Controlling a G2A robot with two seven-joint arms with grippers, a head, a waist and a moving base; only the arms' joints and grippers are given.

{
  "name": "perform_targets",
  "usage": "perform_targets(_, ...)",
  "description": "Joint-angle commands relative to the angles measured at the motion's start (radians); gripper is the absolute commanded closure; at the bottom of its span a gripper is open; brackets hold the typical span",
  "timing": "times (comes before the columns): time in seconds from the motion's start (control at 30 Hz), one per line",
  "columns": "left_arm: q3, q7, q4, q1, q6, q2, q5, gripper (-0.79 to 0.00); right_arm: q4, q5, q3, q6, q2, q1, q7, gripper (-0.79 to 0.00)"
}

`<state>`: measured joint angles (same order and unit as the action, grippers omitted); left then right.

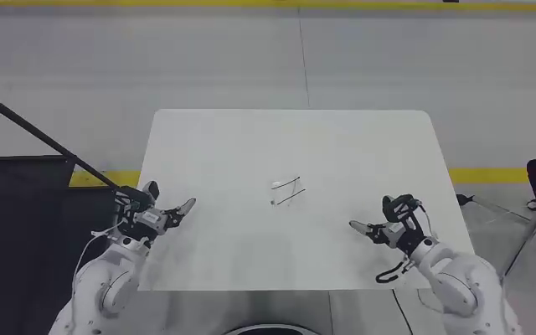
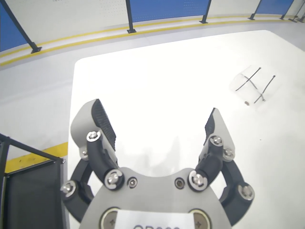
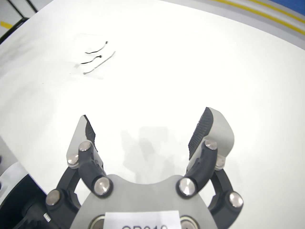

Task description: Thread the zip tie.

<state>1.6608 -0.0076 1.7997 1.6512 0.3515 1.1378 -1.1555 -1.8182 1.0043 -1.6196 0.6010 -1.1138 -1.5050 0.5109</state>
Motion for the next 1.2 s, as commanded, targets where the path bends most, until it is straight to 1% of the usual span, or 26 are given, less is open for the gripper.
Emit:
perform_targets(0.0,0.006,-0.013,-0.017,-0.019,0.053,-0.002,0.032,-0.785,0.010,-0.071,0.016,0.029,0.003,0.047,0.095,-0.785)
perform_targets(0.07,0.011,-0.049,-0.041,-0.044,0.111,-0.006,0.074,-0.785,0.032,-0.164,0.041,0.055,0.006,0.097,0.171,-0.785)
perform_targets(0.13,0.018,-0.070,-0.055,-0.060,0.160,-0.010,0.073,-0.785,0.053,-0.233,0.058,0.081,0.009,0.131,0.225,-0.785)
perform_targets(0.17,0.026,-0.072,-0.064,-0.064,0.168,-0.012,0.063,-0.785,0.066,-0.268,0.065,0.085,0.010,0.149,0.251,-0.785)
perform_targets(0.2,0.029,-0.069,-0.066,-0.065,0.165,-0.013,0.057,-0.785,0.080,-0.290,0.068,0.065,0.012,0.169,0.284,-0.785)
perform_targets(0.23,0.029,-0.069,-0.066,-0.065,0.165,-0.013,0.057,-0.785,0.081,-0.287,0.067,0.053,0.013,0.173,0.290,-0.785)
perform_targets(0.57,0.027,-0.071,-0.067,-0.065,0.165,-0.013,0.059,-0.785,0.080,-0.284,0.068,0.050,0.013,0.172,0.289,-0.785)
perform_targets(0.63,0.013,-0.089,-0.072,-0.077,0.165,-0.012,0.075,-0.785,0.066,-0.258,0.091,0.051,0.014,0.173,0.292,-0.785)
perform_targets(0.7,-0.001,-0.130,-0.085,-0.101,0.187,-0.012,0.122,-0.785,0.086,-0.308,0.115,0.050,0.014,0.196,0.315,-0.785)
perform_targets(0.83,0.007,-0.220,-0.133,-0.140,0.296,-0.018,0.300,-0.785,0.160,-0.468,0.154,0.048,0.019,0.294,0.447,-0.785)
perform_targets(0.97,0.019,-0.307,-0.164,-0.171,0.347,-0.027,0.403,-0.785,0.268,-0.665,0.220,0.035,0.021,0.422,0.624,-0.785)
perform_targets(1.07,0.022,-0.353,-0.179,-0.185,0.389,-0.032,0.466,-0.785,0.386,-0.815,0.298,-0.029,0.016,0.545,0.737,-0.785)
perform_targets(1.17,0.027,-0.407,-0.191,-0.193,0.427,-0.039,0.533,-0.785,0.482,-0.900,0.390,-0.074,0.010,0.653,0.782,-0.785)
